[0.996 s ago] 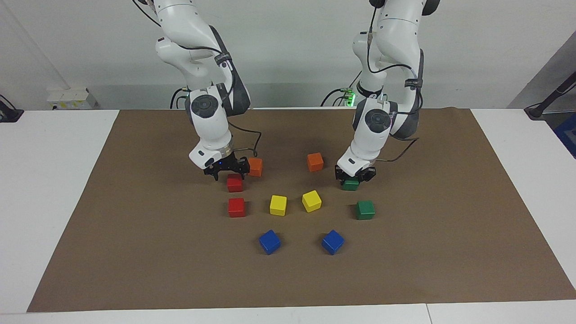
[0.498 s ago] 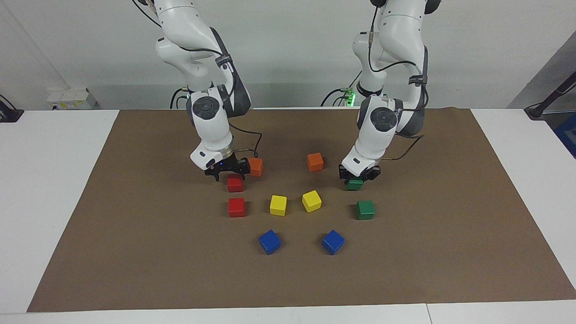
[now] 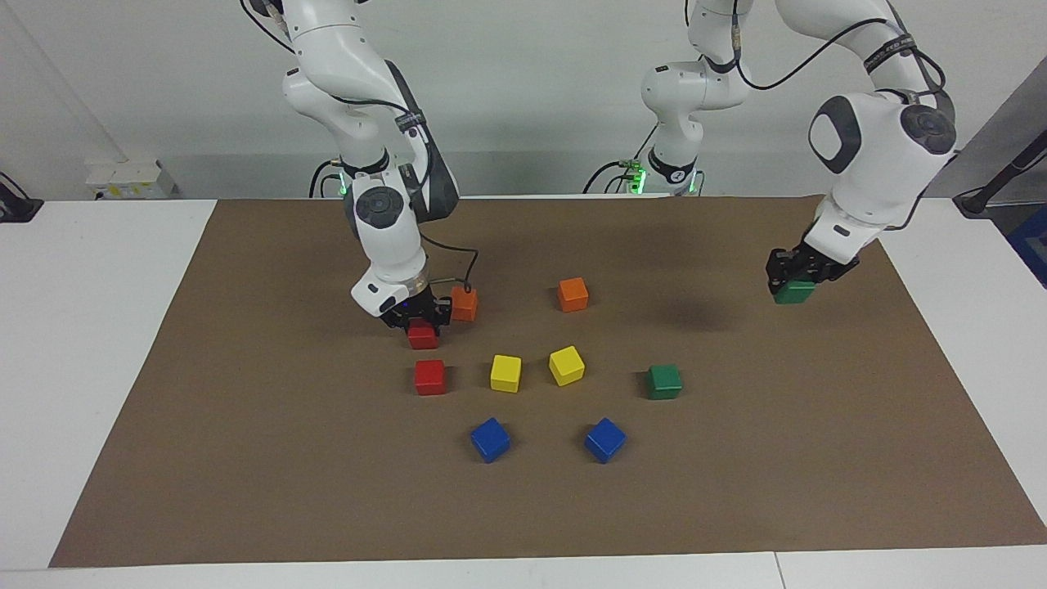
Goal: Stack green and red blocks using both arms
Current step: 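Move green outward with the left gripper while the right gripper moves red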
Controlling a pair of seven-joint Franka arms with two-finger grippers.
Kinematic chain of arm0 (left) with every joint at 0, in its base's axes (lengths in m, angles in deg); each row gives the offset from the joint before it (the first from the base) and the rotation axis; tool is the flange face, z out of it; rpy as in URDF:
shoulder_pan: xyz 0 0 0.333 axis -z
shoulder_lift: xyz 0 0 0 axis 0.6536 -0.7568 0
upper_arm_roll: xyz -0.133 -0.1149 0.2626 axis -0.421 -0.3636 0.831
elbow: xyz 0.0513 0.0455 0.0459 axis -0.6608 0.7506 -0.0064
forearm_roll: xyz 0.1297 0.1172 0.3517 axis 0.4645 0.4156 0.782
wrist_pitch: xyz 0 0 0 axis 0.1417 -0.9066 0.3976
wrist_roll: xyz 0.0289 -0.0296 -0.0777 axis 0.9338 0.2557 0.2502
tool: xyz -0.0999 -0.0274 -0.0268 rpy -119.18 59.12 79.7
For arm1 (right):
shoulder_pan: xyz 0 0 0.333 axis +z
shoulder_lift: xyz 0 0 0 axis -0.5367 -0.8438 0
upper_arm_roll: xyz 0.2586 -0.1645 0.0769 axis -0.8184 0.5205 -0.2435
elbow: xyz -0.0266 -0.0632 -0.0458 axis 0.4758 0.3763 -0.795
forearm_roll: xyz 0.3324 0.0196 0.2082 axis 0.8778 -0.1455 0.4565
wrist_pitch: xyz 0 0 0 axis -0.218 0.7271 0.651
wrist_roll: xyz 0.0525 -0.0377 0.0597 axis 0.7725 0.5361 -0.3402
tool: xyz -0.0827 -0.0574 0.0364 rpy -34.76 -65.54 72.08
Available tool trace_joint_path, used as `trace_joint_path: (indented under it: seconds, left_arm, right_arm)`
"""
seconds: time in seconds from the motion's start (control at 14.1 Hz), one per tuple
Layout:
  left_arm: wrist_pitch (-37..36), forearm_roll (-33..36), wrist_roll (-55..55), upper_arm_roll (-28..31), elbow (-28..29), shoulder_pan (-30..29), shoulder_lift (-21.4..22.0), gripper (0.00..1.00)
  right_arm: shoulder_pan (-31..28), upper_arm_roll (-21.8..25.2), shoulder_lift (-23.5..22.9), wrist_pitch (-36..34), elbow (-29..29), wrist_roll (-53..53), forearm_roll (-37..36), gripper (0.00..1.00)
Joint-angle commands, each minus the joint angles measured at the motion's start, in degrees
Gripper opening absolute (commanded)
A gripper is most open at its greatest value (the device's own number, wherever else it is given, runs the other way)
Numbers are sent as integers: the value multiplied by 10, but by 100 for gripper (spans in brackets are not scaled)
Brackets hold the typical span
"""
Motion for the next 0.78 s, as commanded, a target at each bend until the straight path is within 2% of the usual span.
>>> trace_joint_path:
  seconds: [0.0,0.14,0.21,0.43,0.71]
  left_arm:
    - [53,-8,-50,-5,63,-33,24,0]
    - [136,-8,-73,-5,120,-46,23,0]
    - [162,-8,-76,-5,140,-55,23,0]
    - [185,-8,-94,-5,150,-57,2,0]
    - [244,-8,-92,-5,180,-57,-13,0]
  right_arm:
    - [-45,1,-8,-98,-86,63,5,0]
    - [-104,1,-15,-124,-124,146,5,0]
    - [-135,1,-21,-112,-127,191,3,0]
    - [-192,1,-24,-86,-117,264,1,0]
    - [-224,1,-26,-61,-91,302,0,0]
